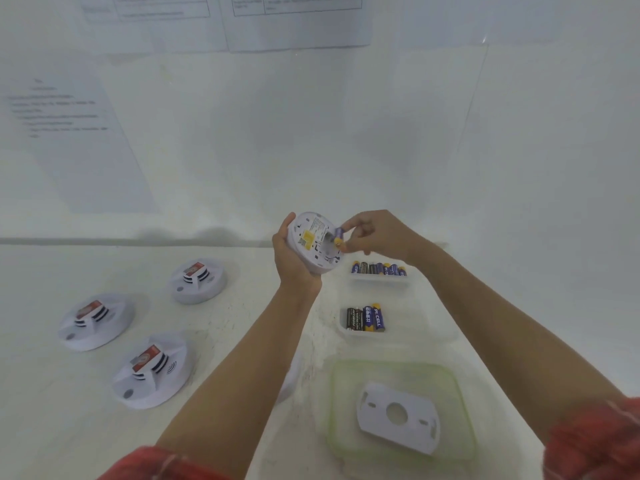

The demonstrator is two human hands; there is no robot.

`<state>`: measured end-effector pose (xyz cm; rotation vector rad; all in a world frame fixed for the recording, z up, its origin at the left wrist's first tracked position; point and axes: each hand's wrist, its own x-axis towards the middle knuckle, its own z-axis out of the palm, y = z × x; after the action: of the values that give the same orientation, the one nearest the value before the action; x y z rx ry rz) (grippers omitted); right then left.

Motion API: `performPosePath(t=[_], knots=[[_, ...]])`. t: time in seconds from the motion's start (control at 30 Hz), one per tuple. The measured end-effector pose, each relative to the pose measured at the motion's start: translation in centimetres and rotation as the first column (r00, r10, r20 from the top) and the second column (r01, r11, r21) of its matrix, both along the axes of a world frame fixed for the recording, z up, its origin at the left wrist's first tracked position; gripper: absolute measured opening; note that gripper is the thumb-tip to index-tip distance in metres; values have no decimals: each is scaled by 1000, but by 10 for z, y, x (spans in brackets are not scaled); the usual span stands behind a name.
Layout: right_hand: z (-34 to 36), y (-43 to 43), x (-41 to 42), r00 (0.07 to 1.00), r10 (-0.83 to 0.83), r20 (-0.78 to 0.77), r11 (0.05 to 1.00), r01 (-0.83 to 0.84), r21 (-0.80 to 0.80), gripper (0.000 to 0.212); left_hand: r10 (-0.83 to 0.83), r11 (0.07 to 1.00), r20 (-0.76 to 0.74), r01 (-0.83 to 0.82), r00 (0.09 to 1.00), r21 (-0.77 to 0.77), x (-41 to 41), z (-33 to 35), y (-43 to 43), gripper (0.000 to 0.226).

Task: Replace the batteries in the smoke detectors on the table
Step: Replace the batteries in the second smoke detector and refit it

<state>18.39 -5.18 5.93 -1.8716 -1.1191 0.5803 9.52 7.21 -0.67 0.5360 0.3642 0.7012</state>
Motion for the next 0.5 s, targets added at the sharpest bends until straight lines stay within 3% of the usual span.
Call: performPosePath(t=[0.17,0.43,0.5], knots=[[-3,-9,-22,973,24,228,996,-4,-91,43,-38,999,24,39,999,-16,-1,-2,-11,54],[-11,-27,-35,949,4,314,999,9,-40,33,-68,998,54,69,996,-10,-5,-4,-22,58],[-11,-28,-39,949,1,316,1000,7,-26,40,-76,997,50,76,996,8,-7,-5,-23,59]])
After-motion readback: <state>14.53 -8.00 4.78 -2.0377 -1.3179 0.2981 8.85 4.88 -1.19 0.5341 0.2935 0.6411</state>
